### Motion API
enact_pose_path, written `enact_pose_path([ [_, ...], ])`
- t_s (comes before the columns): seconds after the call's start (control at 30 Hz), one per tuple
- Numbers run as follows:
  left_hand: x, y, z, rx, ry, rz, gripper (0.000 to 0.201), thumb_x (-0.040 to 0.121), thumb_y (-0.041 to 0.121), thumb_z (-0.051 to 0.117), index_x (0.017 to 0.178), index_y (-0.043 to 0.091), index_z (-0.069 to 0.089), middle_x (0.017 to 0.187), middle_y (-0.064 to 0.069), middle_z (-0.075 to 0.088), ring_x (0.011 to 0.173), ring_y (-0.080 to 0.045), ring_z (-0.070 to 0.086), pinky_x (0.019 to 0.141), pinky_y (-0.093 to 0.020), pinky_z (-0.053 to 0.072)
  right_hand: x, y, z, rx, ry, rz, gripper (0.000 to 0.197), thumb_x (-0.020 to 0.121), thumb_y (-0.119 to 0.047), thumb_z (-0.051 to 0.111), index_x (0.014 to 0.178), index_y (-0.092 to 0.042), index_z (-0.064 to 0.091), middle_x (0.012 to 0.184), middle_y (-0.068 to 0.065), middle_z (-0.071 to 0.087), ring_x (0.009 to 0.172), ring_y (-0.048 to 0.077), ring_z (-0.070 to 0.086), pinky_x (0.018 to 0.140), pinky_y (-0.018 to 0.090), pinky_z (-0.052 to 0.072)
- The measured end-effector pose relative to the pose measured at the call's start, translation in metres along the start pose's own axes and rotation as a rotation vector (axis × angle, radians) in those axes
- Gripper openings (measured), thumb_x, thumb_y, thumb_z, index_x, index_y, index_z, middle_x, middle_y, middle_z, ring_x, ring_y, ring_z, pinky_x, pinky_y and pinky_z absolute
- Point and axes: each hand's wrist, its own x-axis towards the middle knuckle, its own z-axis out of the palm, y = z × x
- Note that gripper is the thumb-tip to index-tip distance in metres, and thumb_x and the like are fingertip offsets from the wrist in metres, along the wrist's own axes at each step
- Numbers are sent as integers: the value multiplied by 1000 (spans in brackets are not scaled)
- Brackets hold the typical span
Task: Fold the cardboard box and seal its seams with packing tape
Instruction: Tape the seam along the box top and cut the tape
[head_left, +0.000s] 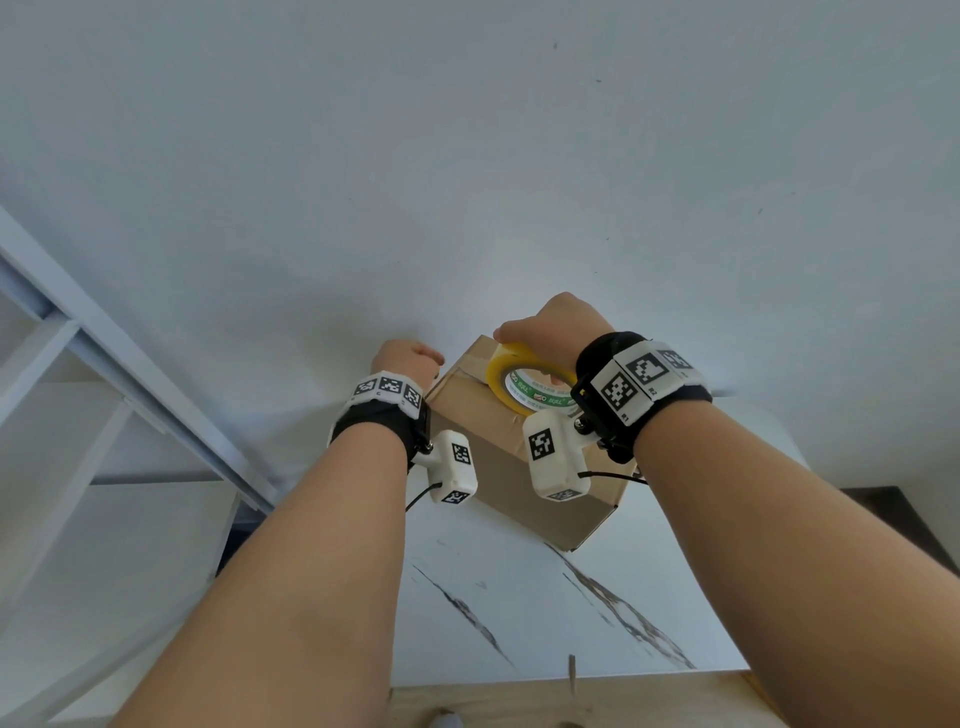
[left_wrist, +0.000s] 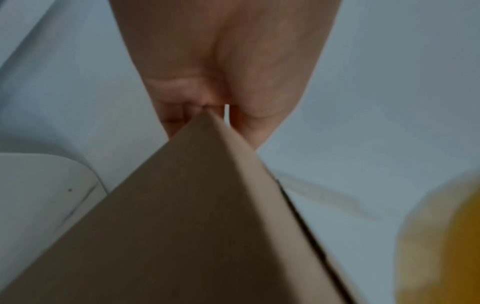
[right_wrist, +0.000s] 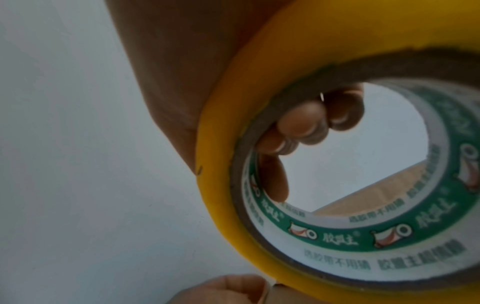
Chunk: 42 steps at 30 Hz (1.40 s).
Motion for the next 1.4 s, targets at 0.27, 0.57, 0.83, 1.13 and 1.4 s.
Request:
enact_pose_path([
  [0.27,-19,14,-11,186,-264,182,47,78,-9,55,109,24,71,123,2,61,111,-20,56,88,-28,46,-6,-4,-3,-31,-8,-4,36,79,-43,66,74,-9,57,63,7,59,55,22,57,61,30,47],
  [0.57,-34,8,1,335,-248,304,54,94,-1,40,141,25,46,141,-5,51,125,-26,50,91,-24,38,-23,7,-20,22,-48,-60,48,83,-61,58,81,-13,57,77,1,58,66,14,53,57,28,39],
  [0.83,-36,6,11,427,-236,208,59,98,2,30,147,33,34,148,-7,43,127,-30,49,101,-32,40,-33,29,-22,201,-66,-64,43,85,-54,61,100,-14,63,95,2,61,82,17,58,70,28,43],
  [1.13,-42,9,17,437,-211,134,64,96,0,32,149,34,27,149,-10,40,127,-30,50,103,-31,41,-39,31,-22,36,38,-71,43,82,-52,62,75,-10,56,68,3,57,62,18,55,53,26,37],
  [1.4,-47,15,23,530,-205,141,71,92,-6,30,152,31,19,155,-10,29,134,-32,41,109,-36,36,-48,56,-48,-230,22,45,36,77,-46,64,74,-11,56,67,4,60,56,21,56,58,26,44],
])
